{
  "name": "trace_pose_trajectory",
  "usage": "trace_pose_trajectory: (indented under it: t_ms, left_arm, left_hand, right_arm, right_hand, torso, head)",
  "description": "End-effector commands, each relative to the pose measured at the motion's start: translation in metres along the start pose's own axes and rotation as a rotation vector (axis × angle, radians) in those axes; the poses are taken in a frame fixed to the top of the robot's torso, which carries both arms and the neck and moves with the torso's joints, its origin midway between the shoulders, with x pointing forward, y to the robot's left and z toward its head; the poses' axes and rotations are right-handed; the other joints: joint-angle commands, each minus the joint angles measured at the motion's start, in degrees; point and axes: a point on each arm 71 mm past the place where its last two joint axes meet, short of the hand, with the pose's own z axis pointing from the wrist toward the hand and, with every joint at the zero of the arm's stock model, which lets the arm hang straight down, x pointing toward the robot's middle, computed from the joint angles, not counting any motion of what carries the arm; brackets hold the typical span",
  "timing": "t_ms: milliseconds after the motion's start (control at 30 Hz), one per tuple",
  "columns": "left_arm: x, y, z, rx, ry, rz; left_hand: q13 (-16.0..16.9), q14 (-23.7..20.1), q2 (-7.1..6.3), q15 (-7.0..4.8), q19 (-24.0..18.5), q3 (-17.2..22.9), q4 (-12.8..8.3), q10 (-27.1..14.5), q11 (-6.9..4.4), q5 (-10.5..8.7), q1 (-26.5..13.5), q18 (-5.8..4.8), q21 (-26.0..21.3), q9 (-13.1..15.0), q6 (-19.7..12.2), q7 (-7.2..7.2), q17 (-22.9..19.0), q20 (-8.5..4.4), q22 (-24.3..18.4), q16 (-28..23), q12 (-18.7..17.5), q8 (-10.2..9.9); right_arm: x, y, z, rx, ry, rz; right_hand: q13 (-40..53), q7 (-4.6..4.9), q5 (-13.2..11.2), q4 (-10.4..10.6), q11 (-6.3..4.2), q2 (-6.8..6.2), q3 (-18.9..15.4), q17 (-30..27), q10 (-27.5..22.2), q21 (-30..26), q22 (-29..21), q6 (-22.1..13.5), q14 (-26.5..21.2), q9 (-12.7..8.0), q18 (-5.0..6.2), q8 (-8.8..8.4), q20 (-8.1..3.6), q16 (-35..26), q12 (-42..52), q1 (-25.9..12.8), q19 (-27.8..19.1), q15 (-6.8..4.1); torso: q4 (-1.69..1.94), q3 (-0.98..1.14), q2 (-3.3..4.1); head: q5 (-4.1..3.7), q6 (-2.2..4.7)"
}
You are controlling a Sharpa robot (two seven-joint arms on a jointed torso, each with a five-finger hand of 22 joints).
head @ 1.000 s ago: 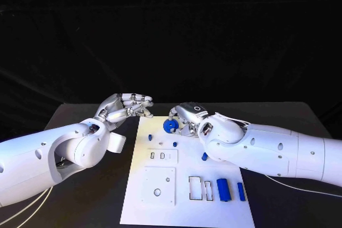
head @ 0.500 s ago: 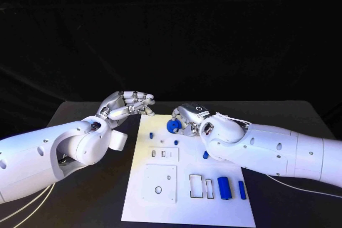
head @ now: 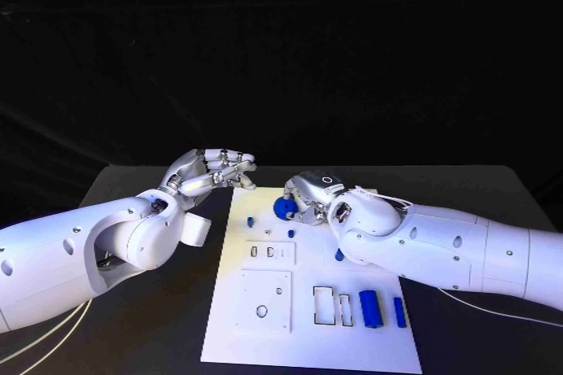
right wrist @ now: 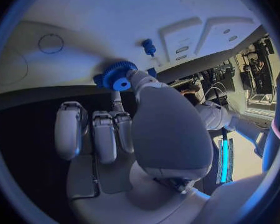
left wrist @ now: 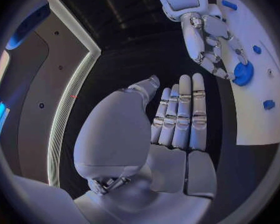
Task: Assemble the parts on the task board
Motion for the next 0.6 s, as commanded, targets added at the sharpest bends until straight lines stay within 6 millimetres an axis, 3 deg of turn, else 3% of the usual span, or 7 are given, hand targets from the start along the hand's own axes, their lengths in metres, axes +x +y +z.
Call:
trace_pose_trajectory:
  t_ms: [33,267,600]
  left_arm:
    - [0.0025,-0.0011,0.0002,0.005,0.017,-0.011]
    - [0.0023,-0.0011,0.0,0.004,0.017,-0.011]
    - [0.0023,-0.0012,-0.0003,0.001,0.019,-0.012]
  left_hand:
    - [0.1,-0.2,0.07,0.02,-0.1,0.3,0.2,-0.3,0.15,0.04,-0.5,0.09,0.2,-0.1,-0.1,0.13,0.1,0.13,0.1,0.2,-0.3,-0.2]
    - [0.1,-0.2,0.07,0.02,-0.1,0.3,0.2,-0.3,0.15,0.04,-0.5,0.09,0.2,-0.1,-0.1,0.13,0.1,0.13,0.1,0.2,-0.3,-0.2]
    - [0.1,-0.3,0.06,0.01,-0.2,0.3,0.1,-0.3,0.14,0.04,-0.4,0.1,0.2,-0.1,-0.1,0.12,0.2,0.13,0.1,0.3,-0.3,-0.2]
  right_arm:
    - [0.0021,0.0018,0.0005,-0.005,0.005,-0.013]
    - [0.002,0.0038,0.0023,-0.012,-0.003,-0.009]
    - [0.0023,0.0065,0.0035,-0.02,-0.002,-0.002]
  right_hand:
    - [12.2,-0.12,0.4,0.1,0.03,-0.89,0.5,13.2,4.0,-0.1,1.1,0.3,5.7,-0.2,-0.73,-0.71,0.11,0.2,-0.5,-0.3,0.2,0.02]
    - [11.7,0.65,0.3,0.1,0.71,-1.84,0.9,13.1,3.7,-0.3,1.1,-1.5,5.7,-0.6,-0.7,-2.58,0.6,0.2,-0.9,-1.3,0.1,0.6]
    - [11.3,1.04,0.2,0.3,1.09,-2.21,0.6,13.1,3.3,-0.5,1.0,-2.5,5.7,-0.7,-0.66,-3.69,0.96,0.2,-1.4,-2.3,0.0,0.96]
  torso:
    - [-0.06,0.0,0.02]
    - [-0.03,0.0,-0.01]
    - [0.05,-0.04,-0.02]
  head:
    - [0.04,-0.01]
    - [0.02,-0.09]
    - [0.06,-0.1]
